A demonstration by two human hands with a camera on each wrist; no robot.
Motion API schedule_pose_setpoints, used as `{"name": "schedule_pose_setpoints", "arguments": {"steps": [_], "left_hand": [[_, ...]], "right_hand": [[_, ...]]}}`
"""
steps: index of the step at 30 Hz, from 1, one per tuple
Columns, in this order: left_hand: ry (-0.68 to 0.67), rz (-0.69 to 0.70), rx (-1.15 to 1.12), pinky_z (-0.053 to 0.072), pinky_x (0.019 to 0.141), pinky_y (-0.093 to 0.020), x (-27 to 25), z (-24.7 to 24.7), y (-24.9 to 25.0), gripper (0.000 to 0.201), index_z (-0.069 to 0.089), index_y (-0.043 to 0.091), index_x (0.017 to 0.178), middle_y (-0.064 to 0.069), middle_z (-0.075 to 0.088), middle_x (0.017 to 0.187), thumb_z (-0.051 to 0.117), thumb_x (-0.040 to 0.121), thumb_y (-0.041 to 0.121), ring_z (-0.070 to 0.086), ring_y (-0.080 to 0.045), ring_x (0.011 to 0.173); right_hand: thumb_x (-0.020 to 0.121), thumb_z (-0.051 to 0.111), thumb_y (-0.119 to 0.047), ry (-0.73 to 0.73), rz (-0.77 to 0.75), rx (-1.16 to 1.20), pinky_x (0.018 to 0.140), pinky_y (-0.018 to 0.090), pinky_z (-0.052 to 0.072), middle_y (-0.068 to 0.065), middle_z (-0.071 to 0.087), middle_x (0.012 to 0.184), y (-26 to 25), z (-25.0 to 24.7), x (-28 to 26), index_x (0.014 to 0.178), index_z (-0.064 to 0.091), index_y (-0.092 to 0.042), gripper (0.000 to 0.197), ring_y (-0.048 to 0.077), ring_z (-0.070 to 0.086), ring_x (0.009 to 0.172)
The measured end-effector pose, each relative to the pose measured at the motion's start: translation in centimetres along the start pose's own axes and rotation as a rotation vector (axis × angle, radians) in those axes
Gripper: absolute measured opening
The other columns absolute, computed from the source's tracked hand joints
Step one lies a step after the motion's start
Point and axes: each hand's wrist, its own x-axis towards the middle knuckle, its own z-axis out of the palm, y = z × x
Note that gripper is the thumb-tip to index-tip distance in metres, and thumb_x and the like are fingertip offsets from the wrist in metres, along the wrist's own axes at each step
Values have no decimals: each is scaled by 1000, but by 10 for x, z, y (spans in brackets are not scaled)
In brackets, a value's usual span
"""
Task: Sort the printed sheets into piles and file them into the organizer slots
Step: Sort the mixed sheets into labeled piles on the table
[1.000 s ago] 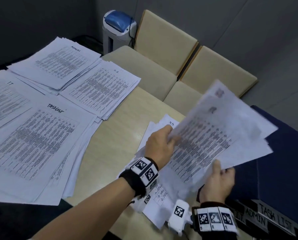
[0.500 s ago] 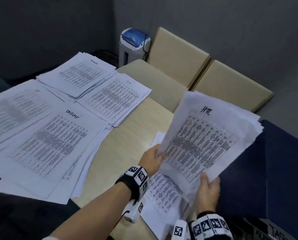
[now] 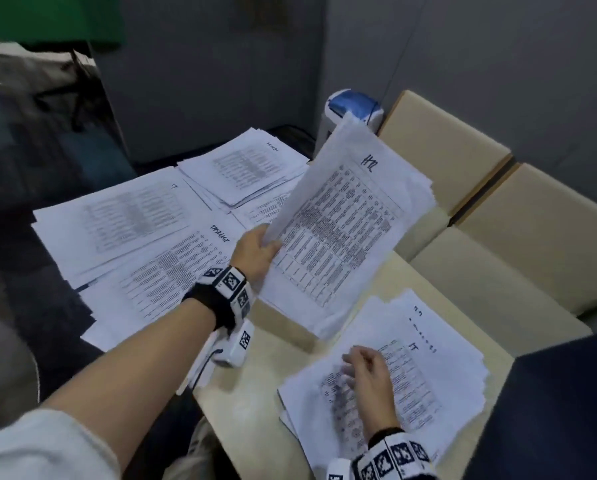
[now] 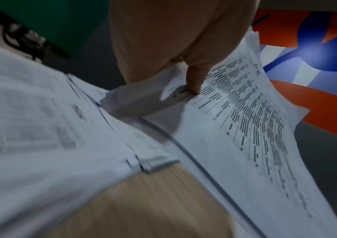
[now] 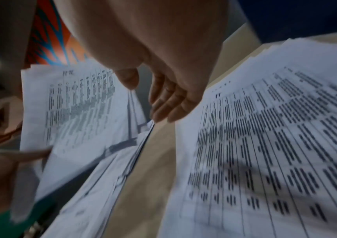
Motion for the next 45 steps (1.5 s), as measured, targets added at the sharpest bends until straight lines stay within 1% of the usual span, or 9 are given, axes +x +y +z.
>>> {"name": "schedule_pose_setpoints", "arguments": {"steps": [8, 13, 18, 22, 26, 30, 32, 37, 45], "left_hand": [[24, -73, 179, 52, 71, -38, 141, -46, 6, 15, 63, 9, 106, -10, 63, 87, 60, 94, 16, 60, -24, 78], [-92, -87, 496, 54, 75, -37, 232, -36, -15, 23, 63, 6, 112, -11, 67, 92, 63, 92, 16, 64, -29, 82], [-178, -90, 747, 50, 66, -30, 286, -19, -38, 20, 63, 8, 110, -7, 67, 88, 60, 91, 16, 62, -25, 75], [-163, -102, 919, 52, 83, -40, 296, -10, -40, 30, 53, 6, 118, -16, 60, 114, 58, 90, 15, 60, -32, 100], [16, 154, 973, 41, 95, -47, 274, 9, -26, 34, 52, 4, 121, -19, 49, 125, 58, 90, 16, 49, -35, 114], [-153, 238, 651, 49, 86, -43, 215, 38, -5, 14, 63, 12, 97, -10, 62, 107, 57, 90, 23, 60, -30, 98], [-235, 237, 533, 51, 79, -37, 168, 56, 0, 11, 64, 13, 89, -6, 67, 96, 59, 89, 23, 63, -26, 89], [-324, 160, 519, 50, 66, -30, 38, 102, -17, 11, 62, 21, 78, 3, 68, 78, 60, 88, 26, 62, -21, 75], [-534, 63, 667, 46, 84, -30, -77, 166, -79, 33, 55, 14, 117, -3, 58, 114, 61, 90, 32, 58, -21, 100]], "right_hand": [[91, 64, -34, -291, 140, -326, 76, 20, 52, -2, 68, 95, 16, 75, 28, 103, 59, -22, 17, 12, 66, 88], [62, 67, -48, -218, 260, -378, 72, 33, 54, -1, 62, 69, 29, 108, 55, 86, 59, -29, 31, 17, 63, 65], [68, 70, -37, -90, 280, -372, 61, 19, 45, -3, 55, 61, 25, 119, 53, 78, 61, -27, 17, 8, 54, 54], [70, 67, -27, -4, 245, -222, 60, 19, 46, 7, 65, 66, 22, 120, 43, 78, 70, -26, 8, 12, 56, 57], [85, 66, 10, 226, 169, -153, 58, 21, 52, 16, 70, 70, 23, 84, 30, 79, 74, -5, 18, 21, 62, 60], [83, 71, 2, 610, 176, -390, 56, 10, 46, 1, 69, 68, 43, 16, 11, 78, 68, -25, 28, 5, 62, 59], [78, 76, -10, 698, 241, -569, 79, 26, 51, 4, 64, 87, 57, -15, -3, 86, 65, -29, 23, 18, 65, 86], [76, 79, -45, 734, 604, -543, 103, 41, 38, 20, 50, 131, 81, -70, -23, 128, 51, -5, 71, 35, 46, 123], [78, 76, -48, 651, 415, -530, 82, 35, 47, 4, 57, 101, 103, -94, -33, 99, 50, -16, 47, 26, 57, 96]]}}
